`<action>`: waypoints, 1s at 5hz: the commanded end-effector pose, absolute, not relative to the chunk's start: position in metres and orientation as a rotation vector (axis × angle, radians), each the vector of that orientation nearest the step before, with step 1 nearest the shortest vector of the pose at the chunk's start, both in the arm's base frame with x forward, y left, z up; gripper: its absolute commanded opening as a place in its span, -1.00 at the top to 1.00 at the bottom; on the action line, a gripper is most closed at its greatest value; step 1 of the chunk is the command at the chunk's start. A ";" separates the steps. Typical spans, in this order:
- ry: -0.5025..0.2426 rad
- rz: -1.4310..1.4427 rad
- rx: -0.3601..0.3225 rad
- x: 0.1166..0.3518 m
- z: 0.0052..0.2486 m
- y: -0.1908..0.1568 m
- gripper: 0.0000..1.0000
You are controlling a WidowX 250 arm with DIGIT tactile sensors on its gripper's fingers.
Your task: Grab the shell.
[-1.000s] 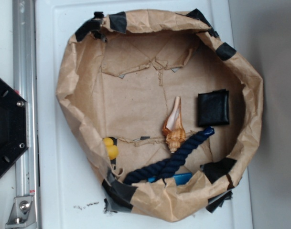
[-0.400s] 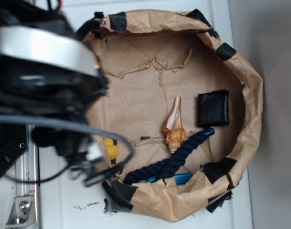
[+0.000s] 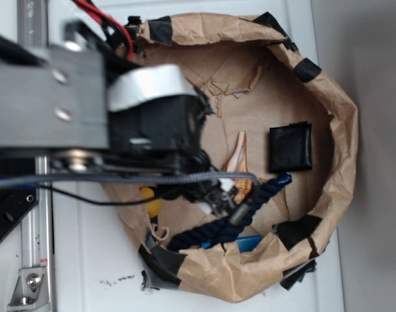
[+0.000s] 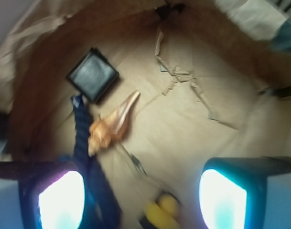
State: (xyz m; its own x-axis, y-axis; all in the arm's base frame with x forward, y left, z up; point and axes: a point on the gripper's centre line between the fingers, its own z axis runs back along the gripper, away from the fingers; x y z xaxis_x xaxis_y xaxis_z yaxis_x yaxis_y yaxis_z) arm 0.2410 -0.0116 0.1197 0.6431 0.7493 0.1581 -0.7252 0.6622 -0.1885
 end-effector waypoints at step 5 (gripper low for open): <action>-0.168 0.796 0.027 0.295 0.025 -0.008 -1.00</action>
